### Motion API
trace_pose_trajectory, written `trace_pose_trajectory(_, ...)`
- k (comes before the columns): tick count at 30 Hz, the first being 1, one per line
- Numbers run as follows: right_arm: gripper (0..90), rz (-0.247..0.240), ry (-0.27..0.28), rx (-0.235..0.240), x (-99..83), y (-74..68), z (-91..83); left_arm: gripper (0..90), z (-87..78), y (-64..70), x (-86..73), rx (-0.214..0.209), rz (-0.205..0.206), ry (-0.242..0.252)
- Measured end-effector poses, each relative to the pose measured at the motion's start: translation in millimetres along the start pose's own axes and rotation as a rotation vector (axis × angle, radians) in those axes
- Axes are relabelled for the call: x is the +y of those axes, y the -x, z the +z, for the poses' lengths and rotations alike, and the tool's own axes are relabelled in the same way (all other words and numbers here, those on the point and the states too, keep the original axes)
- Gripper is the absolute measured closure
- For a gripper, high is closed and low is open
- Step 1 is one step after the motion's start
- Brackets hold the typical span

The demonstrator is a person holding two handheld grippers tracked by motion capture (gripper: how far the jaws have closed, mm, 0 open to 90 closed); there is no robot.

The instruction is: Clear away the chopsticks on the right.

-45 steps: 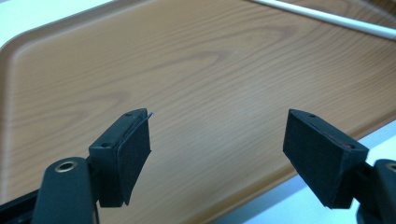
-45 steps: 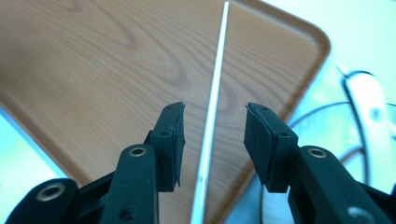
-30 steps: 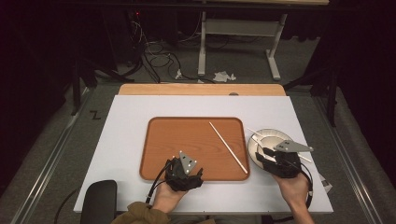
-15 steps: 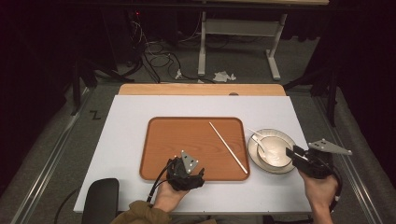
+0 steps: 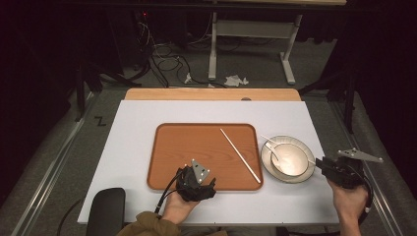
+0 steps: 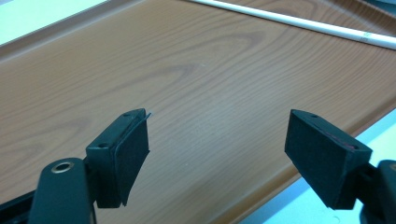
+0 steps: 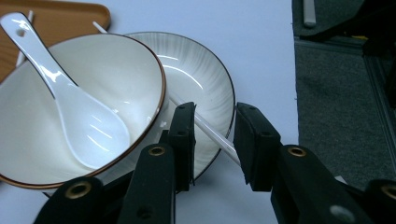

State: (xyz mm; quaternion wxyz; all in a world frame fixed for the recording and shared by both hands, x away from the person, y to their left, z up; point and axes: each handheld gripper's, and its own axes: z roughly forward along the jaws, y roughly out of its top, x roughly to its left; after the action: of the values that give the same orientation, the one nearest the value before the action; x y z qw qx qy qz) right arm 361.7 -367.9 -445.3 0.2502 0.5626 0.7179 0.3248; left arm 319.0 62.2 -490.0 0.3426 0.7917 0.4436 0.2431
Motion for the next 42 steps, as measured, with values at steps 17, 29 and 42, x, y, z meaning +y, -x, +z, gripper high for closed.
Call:
trace_pose_trajectory(17, 69.1, -0.065, -0.082, 0.032, 4.5, 3.1, 25.1, 21.7, -1.6, -2.1, -4.8, 0.019, -0.009, -0.014)
trace_pose_trajectory(29, 70.0, -0.073, -0.119, 0.061, 9.8, 7.2, 40.5, 21.7, -5.8, -5.8, -9.5, 0.043, -0.03, -0.021)
trace_pose_trajectory(42, 76.2, -0.073, -0.146, 0.088, 15.0, 9.5, 52.6, 21.7, -9.4, -8.6, -14.0, 0.065, -0.048, -0.025)
